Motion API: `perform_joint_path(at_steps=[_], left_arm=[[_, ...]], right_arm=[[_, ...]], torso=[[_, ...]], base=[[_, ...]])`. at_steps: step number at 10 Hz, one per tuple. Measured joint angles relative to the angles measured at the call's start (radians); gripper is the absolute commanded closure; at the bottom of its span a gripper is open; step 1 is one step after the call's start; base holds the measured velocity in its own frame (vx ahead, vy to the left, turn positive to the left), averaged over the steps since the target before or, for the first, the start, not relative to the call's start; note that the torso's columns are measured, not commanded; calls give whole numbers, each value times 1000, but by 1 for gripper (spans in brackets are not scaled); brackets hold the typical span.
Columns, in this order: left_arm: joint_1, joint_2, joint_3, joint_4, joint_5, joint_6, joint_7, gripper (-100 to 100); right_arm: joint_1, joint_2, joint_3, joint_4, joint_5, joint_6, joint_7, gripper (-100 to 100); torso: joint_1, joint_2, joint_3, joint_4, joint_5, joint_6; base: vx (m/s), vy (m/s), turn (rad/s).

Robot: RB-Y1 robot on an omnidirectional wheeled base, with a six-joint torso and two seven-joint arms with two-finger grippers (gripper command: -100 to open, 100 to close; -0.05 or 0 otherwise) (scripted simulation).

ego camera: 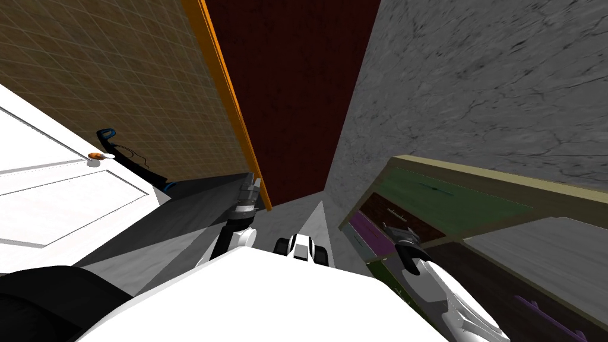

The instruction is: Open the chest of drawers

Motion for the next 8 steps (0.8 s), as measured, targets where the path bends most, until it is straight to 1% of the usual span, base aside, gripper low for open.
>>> perform_joint_path(at_steps=[2,3,4,5,6,8], left_arm=[[0,0,0,0,0,0,0,0],[0,0,0,0,0,0,0,0],[0,0,0,0,0,0,0,0],[0,0,0,0,0,0,0,0],[0,0,0,0,0,0,0,0],[0,0,0,0,0,0,0,0]], right_arm=[[-20,-25,-21,59,29,3,24,-100],[-28,-45,-19,79,43,23,43,-100],[-25,-57,-33,95,66,36,61,-100],[-26,-78,-34,108,76,55,80,-100],[-32,-91,-47,134,97,60,94,-100],[-45,-117,-52,164,121,80,121,-100]], torso=[[1,-3,-1,-1,0,0],[4,-4,-2,-1,1,0],[3,-3,-2,-1,1,0],[3,-3,-2,-1,1,0],[2,-3,-2,-1,1,0],[0,-3,-2,-1,0,0]], base=[[62,97,30],[59,107,1],[69,120,-4],[70,117,-41],[85,105,-26],[63,61,-13]])
